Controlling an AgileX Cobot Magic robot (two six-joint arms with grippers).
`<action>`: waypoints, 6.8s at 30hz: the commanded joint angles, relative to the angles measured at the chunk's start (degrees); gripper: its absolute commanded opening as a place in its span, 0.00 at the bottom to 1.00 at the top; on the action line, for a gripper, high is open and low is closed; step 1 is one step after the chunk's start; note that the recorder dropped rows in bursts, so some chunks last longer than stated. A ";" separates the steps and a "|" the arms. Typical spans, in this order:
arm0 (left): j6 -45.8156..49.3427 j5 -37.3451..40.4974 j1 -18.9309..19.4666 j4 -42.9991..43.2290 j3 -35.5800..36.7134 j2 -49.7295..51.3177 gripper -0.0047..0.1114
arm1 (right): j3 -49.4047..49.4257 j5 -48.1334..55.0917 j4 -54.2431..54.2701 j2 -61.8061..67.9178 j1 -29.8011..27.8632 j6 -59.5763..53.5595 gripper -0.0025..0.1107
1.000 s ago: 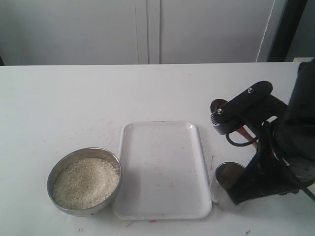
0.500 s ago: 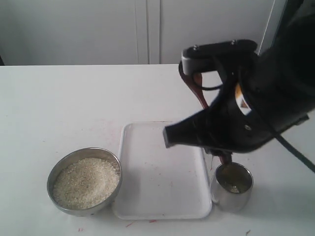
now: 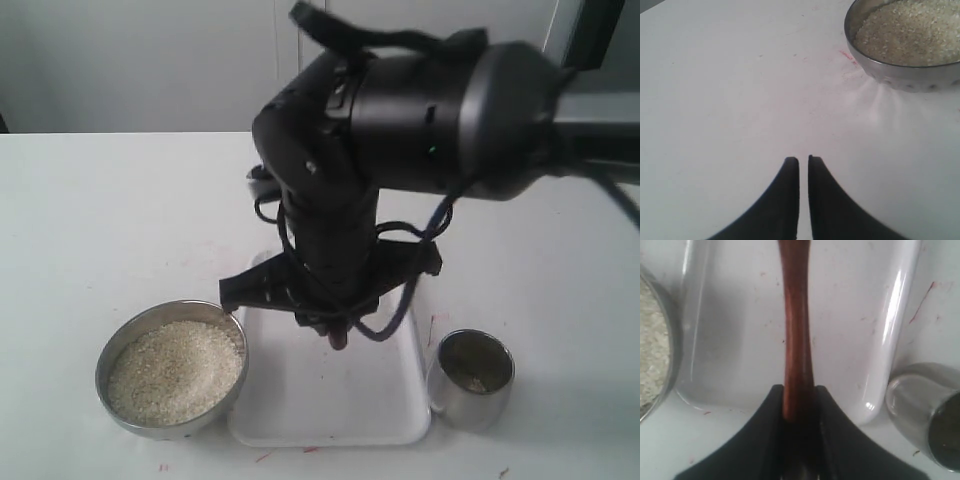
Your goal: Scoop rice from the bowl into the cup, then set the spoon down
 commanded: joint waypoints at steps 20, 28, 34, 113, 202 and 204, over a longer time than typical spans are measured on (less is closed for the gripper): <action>-0.33 2.78 -0.42 -0.32 0.52 -0.01 0.16 | -0.35 -3.71 14.10 12.00 -4.67 1.97 0.02; -0.33 2.78 -0.42 -0.32 0.52 -0.01 0.16 | -0.35 -3.83 13.73 12.52 -4.67 1.97 0.02; -0.33 2.78 -0.42 -0.32 0.52 -0.01 0.16 | -0.35 -3.84 11.84 12.52 -4.67 1.97 0.04; -0.33 2.78 -0.42 -0.32 0.52 -0.01 0.16 | 29.15 7.59 -0.70 -54.74 20.02 -8.43 0.02; -0.33 2.78 -0.42 -0.32 0.52 -0.01 0.16 | 79.20 -43.90 3.23 -101.68 -43.50 -38.90 0.02; -0.33 2.78 -0.42 -0.32 0.52 -0.01 0.16 | 79.20 -43.90 3.19 -101.68 -43.50 -38.90 0.02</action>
